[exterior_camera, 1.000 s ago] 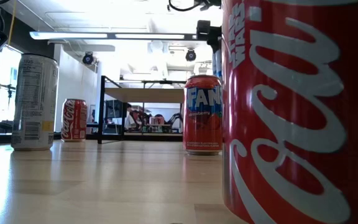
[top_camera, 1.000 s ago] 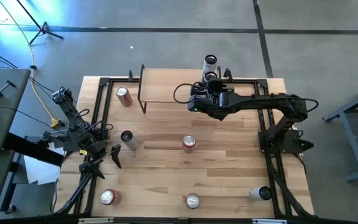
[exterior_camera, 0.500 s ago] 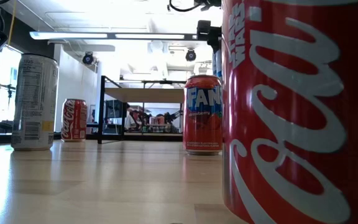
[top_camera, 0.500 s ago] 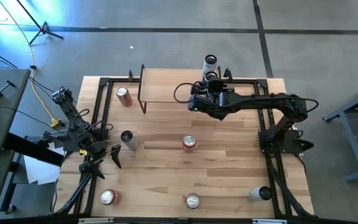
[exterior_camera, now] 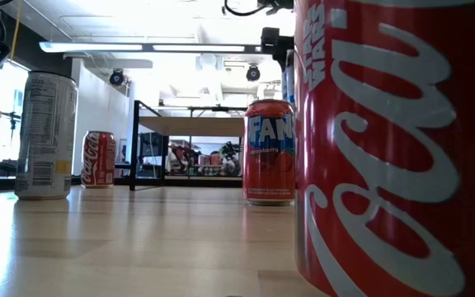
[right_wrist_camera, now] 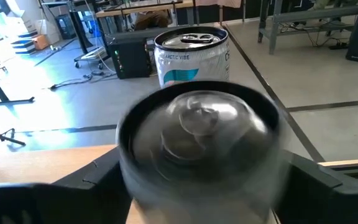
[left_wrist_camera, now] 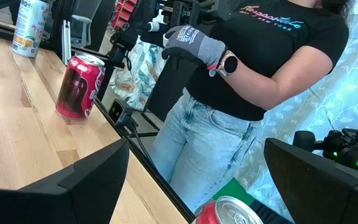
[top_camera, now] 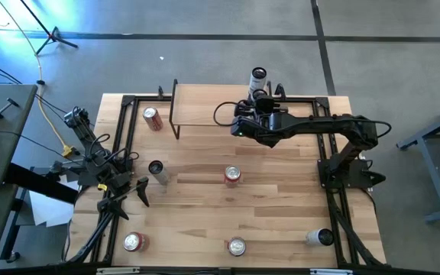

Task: Place canned beverage on shelf
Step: Put the white blue soda can on the shelf aligned with the white blue soda can

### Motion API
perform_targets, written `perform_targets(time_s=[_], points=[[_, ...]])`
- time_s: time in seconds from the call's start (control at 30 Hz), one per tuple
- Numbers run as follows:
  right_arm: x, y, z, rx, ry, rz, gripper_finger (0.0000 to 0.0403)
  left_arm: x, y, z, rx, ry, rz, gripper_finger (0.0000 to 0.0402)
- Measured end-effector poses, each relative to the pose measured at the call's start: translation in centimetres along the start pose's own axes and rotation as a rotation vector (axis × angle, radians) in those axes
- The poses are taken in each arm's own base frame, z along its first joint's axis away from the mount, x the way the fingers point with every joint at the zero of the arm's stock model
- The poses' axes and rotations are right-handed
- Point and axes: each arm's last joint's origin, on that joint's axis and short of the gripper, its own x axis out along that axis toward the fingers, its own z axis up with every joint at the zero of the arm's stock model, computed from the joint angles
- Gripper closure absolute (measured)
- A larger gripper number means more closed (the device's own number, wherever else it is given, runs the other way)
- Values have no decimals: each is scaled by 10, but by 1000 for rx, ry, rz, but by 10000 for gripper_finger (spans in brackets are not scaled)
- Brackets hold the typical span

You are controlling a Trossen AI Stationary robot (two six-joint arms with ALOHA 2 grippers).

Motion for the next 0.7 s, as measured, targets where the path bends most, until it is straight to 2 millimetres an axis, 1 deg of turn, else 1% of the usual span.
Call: perform_targets(time_s=[0.43, 0.7], points=[[0, 0, 0, 0, -1, 0, 81, 0, 0, 0, 0, 0, 0, 41], [-2, 0, -1, 7, 0, 5, 43, 0, 0, 0, 0, 0, 0, 41]])
